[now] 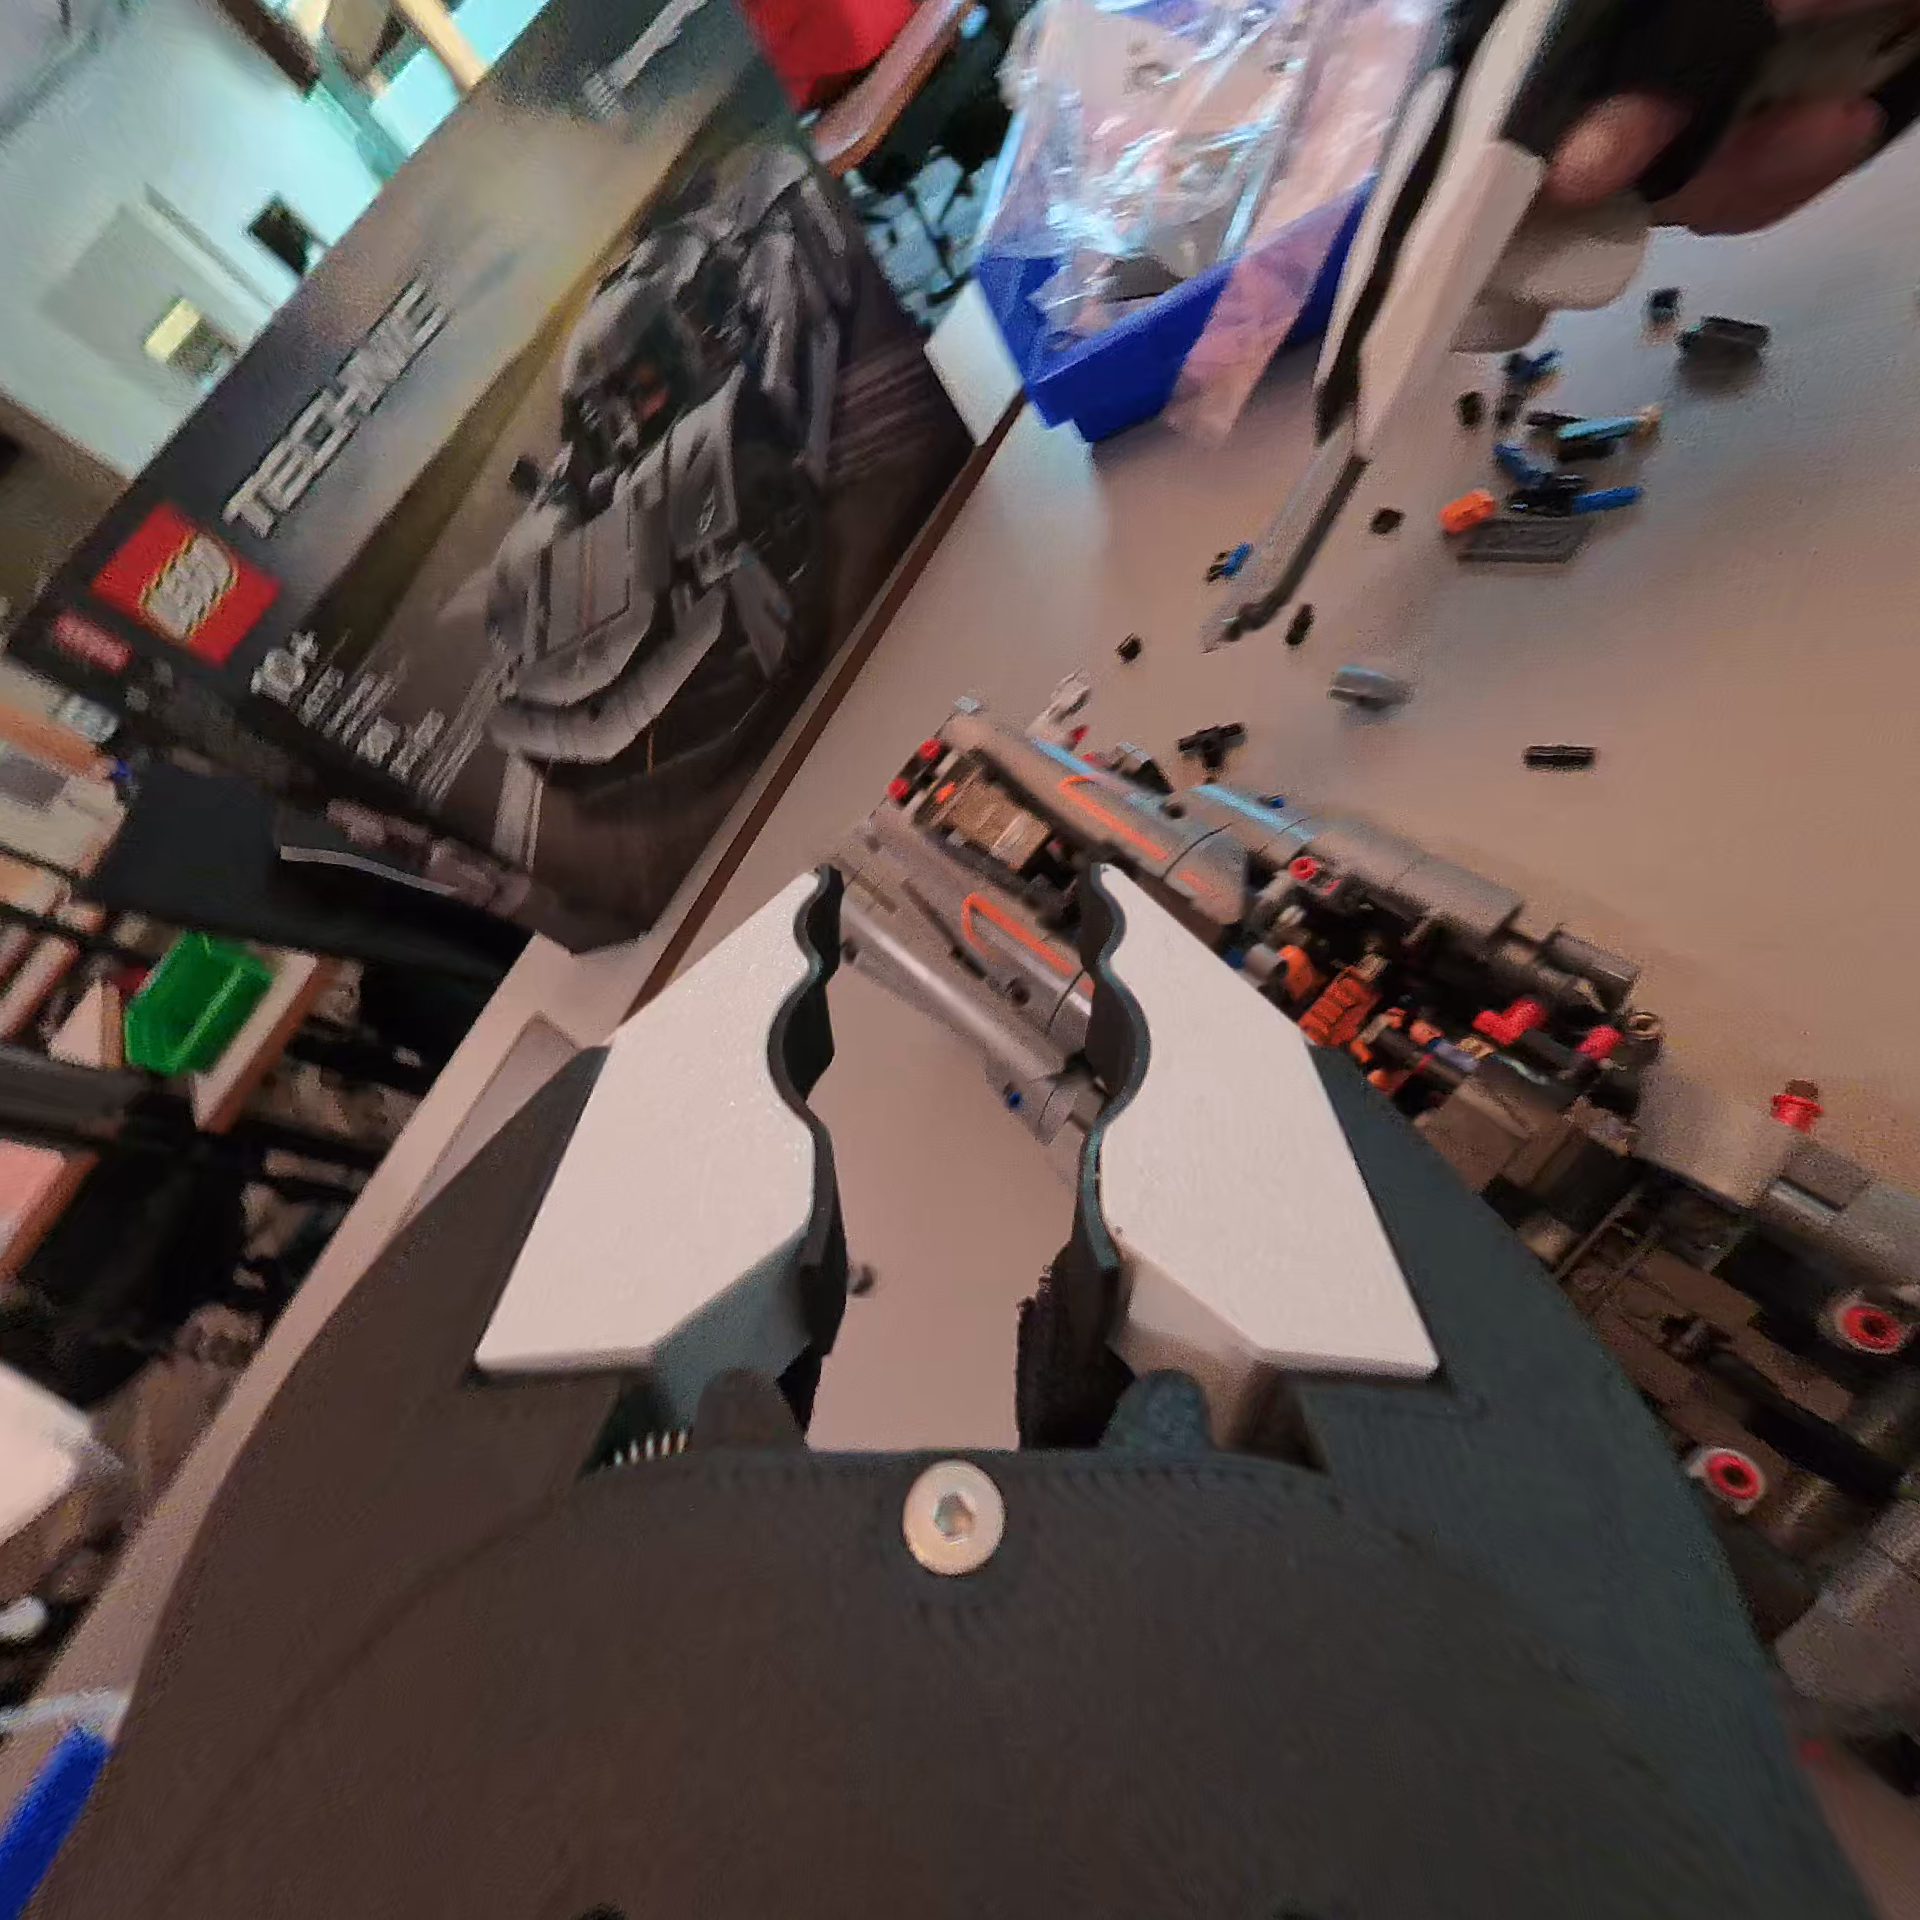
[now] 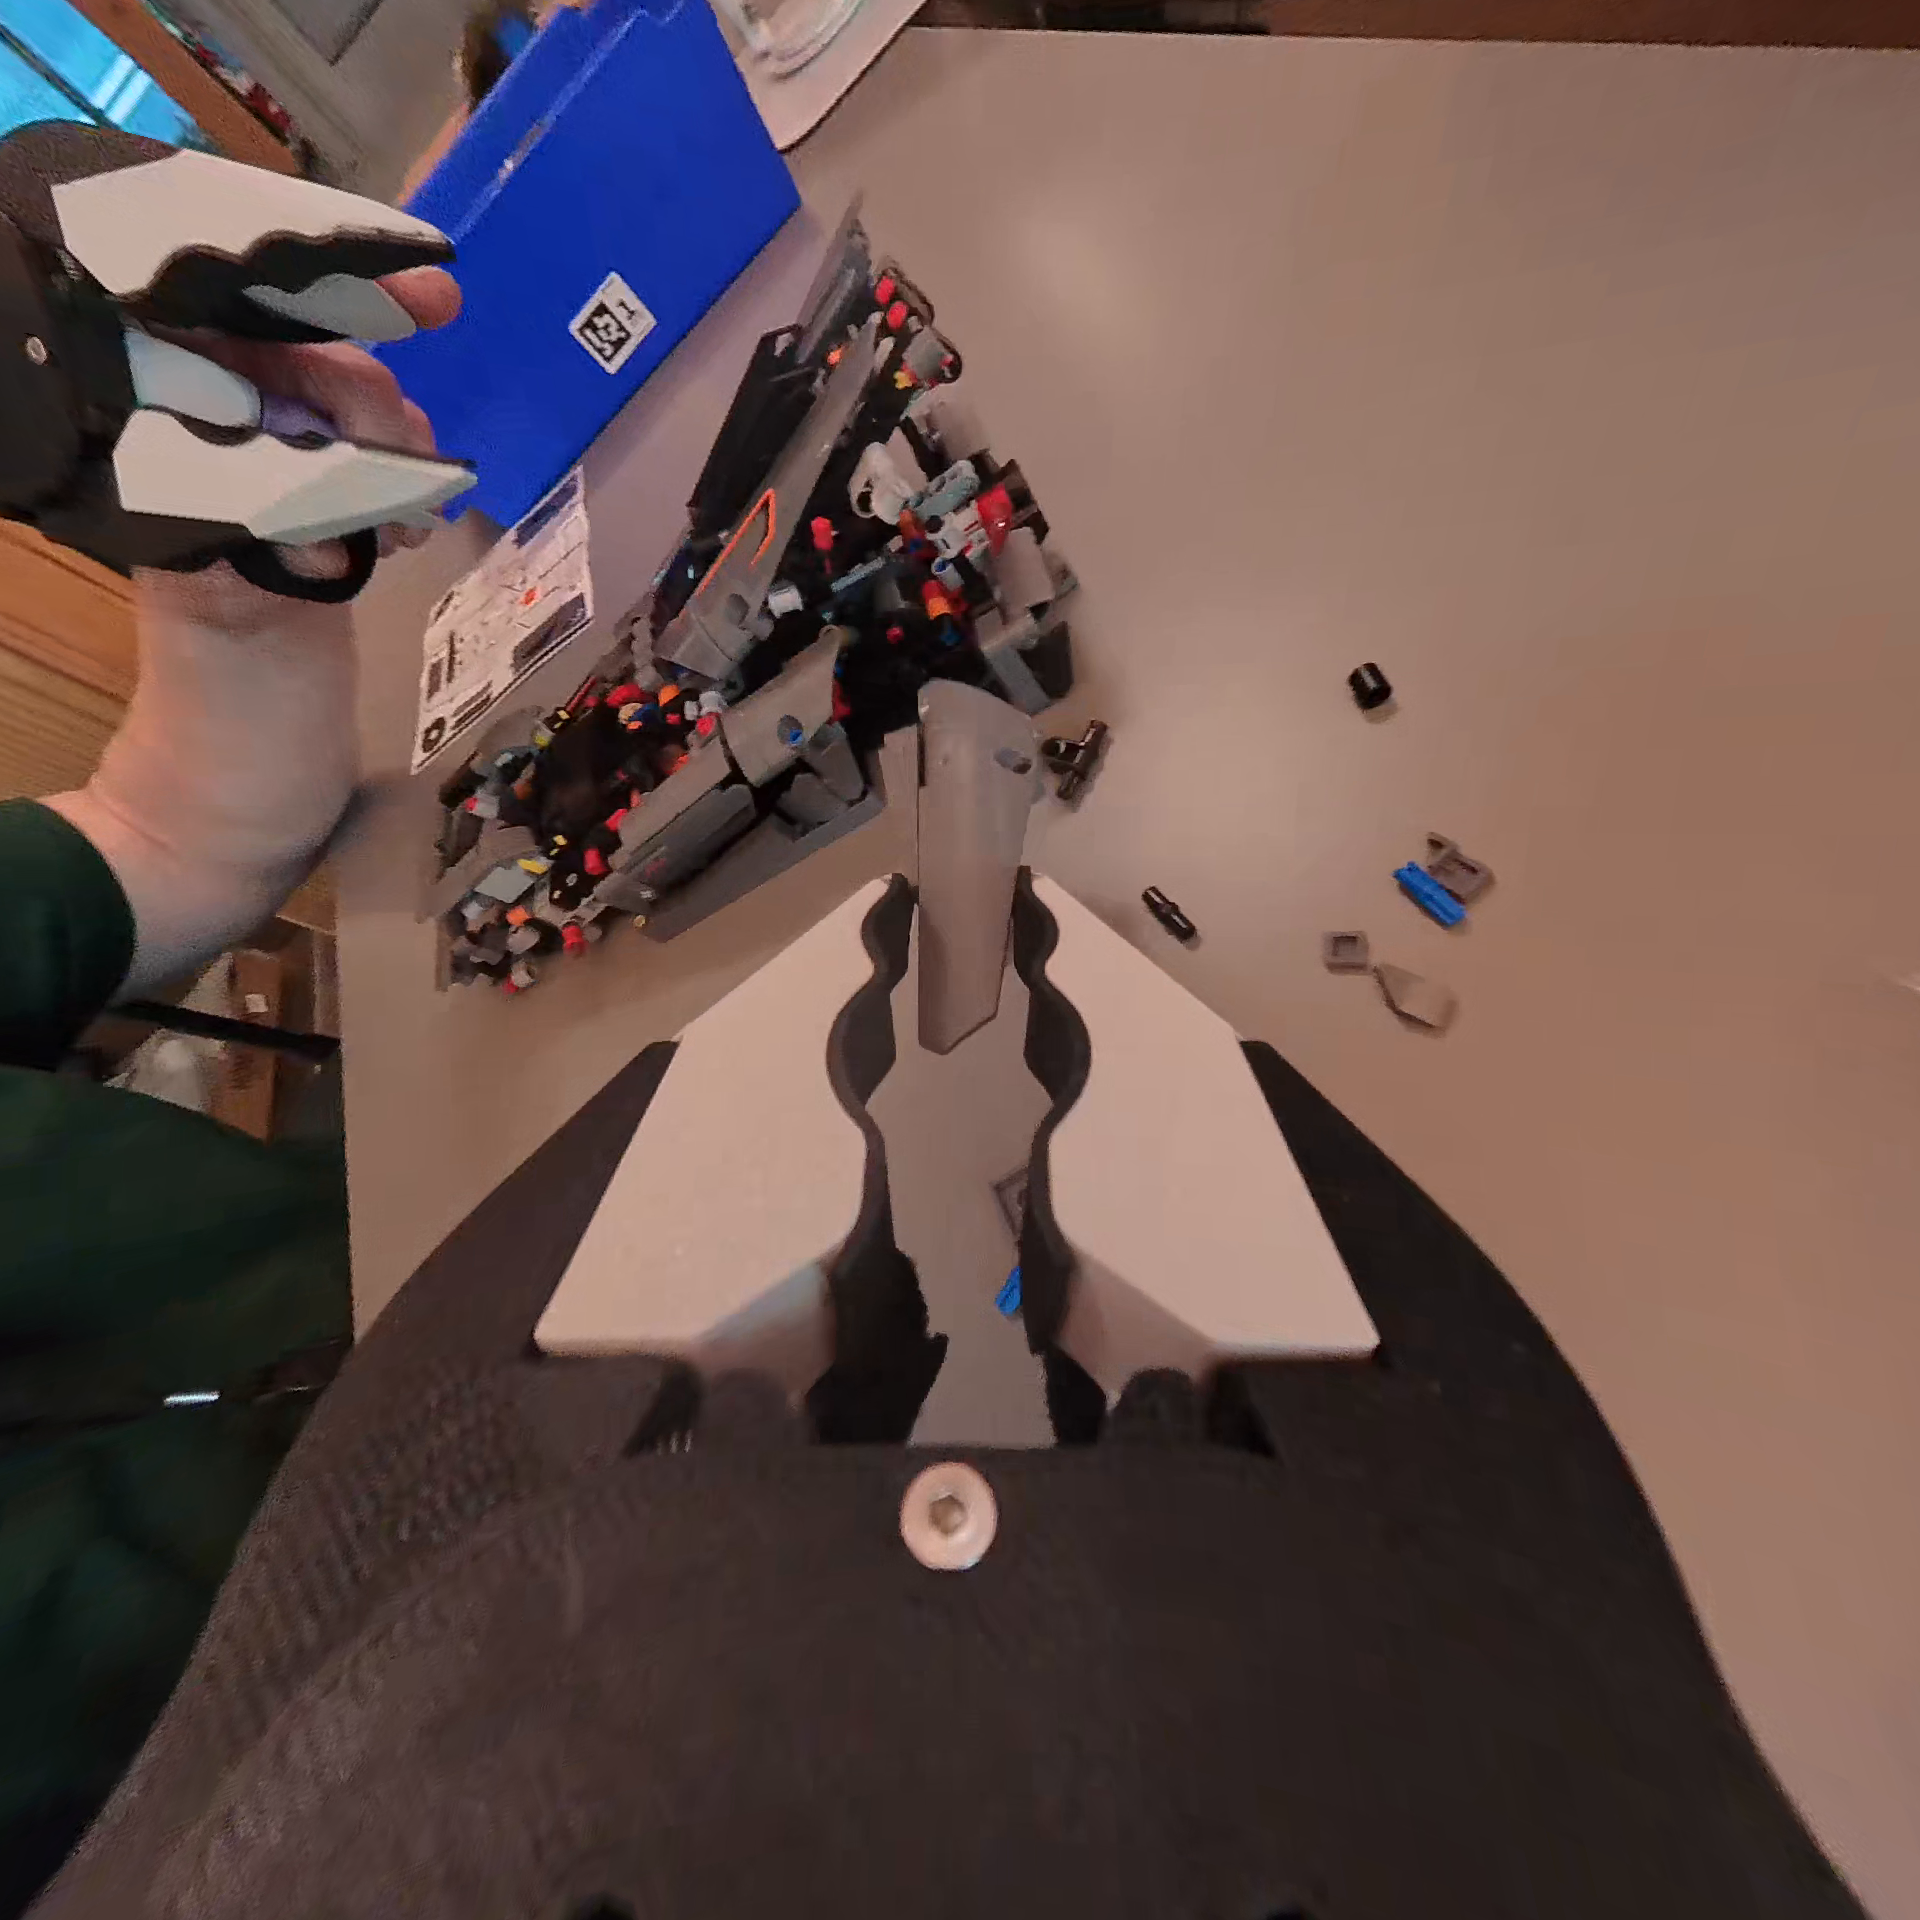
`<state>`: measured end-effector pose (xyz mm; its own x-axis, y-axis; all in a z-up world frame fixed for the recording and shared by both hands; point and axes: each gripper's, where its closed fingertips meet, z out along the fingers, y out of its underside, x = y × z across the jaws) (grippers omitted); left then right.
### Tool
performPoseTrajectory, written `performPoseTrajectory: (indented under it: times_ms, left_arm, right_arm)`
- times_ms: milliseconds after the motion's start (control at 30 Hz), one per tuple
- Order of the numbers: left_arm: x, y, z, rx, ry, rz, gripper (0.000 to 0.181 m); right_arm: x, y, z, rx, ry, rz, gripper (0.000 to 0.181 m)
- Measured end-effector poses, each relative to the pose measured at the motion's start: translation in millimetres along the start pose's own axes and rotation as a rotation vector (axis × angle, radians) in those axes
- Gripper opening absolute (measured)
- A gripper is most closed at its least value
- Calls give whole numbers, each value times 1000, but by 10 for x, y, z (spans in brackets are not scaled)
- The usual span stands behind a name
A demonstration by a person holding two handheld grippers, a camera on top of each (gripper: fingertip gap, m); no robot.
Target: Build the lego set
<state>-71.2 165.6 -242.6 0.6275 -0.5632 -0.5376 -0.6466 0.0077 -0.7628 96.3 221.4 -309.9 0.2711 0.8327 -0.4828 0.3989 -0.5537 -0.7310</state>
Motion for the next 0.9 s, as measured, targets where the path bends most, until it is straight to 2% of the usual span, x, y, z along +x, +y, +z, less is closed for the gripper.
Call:
performPoseTrajectory:
  times_ms: [233, 367, 433, 500, 600, 733, 800, 900]
  left_arm:
    - [555, -378, 278, 21, 115, 224, 49]
    - [732, -493, 480, 14, 71, 382, 48]
    - [770, -466, 583, -20, 50, 459, 45]
    - [746, -477, 651, -17, 4, 503, 36]
    - [774, -504, 678, 5, 9, 512, 17]
    - [843, -532, 667, 15, 62, 495, 15]
    - [876, -553, 644, 20, 147, 411, 15]
    - [898, -635, 561, 58, 317, 217, 15]
  right_arm:
    - [-276, -66, 12, 48, -154, 20, 18]
    - [-501, -126, -9, 78, -259, 12, 18]
    - [-606, -142, -11, 84, -304, 3, 18]
    - [-691, -151, -11, 86, -340, -3, 18]
    - [-794, -142, -8, 78, -382, -15, 18]
    - [-814, -170, -53, 96, -377, -34, 21]
    - [-807, -218, -102, 124, -346, -67, 34]
    - [-863, -280, -176, 159, -295, -189, 40]
